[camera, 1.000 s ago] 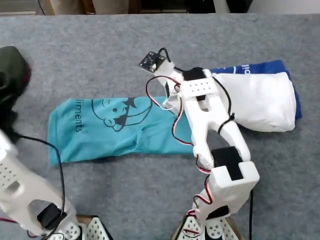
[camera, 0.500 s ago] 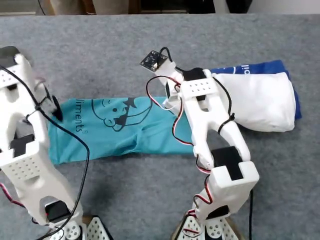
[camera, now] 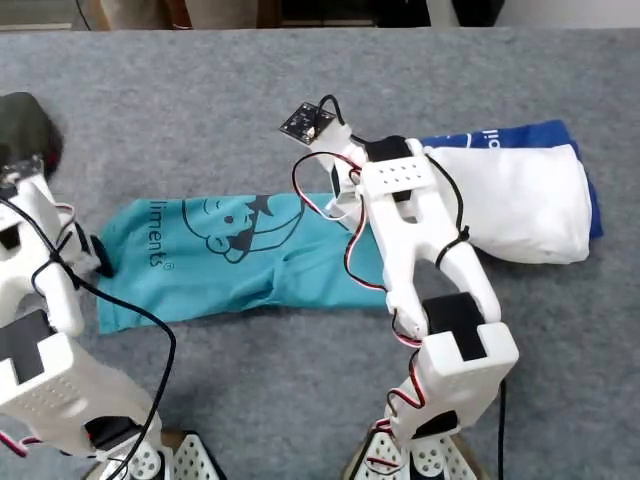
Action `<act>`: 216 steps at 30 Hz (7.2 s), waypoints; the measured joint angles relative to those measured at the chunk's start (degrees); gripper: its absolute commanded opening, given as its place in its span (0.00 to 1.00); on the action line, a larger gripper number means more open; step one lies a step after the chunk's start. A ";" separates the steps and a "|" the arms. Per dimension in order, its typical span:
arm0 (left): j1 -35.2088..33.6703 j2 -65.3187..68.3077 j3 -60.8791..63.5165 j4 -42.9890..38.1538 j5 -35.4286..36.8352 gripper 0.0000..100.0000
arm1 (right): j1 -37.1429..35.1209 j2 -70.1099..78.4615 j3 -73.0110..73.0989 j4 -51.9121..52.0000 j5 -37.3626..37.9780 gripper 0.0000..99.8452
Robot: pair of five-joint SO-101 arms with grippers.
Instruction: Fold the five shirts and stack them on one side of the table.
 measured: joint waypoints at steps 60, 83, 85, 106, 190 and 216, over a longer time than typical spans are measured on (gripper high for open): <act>11.25 3.87 -8.44 10.55 -3.60 0.02 | 1.93 -1.93 -0.53 4.75 1.41 0.00; 53.27 12.92 -43.60 33.85 10.37 0.02 | 24.97 -38.68 -8.35 32.44 5.36 0.00; 55.21 14.95 -48.09 33.85 13.45 0.02 | 26.73 -39.21 -8.35 32.70 5.45 0.00; 64.70 26.81 -74.02 29.89 26.64 0.02 | 27.87 -39.74 -2.90 32.18 5.54 0.00; 7.03 -10.29 3.60 -5.71 9.23 0.18 | 2.73 -10.11 3.52 10.29 -5.19 0.01; 5.71 -3.08 8.70 -20.31 13.10 0.18 | 2.81 22.59 -49.93 35.52 -2.73 0.01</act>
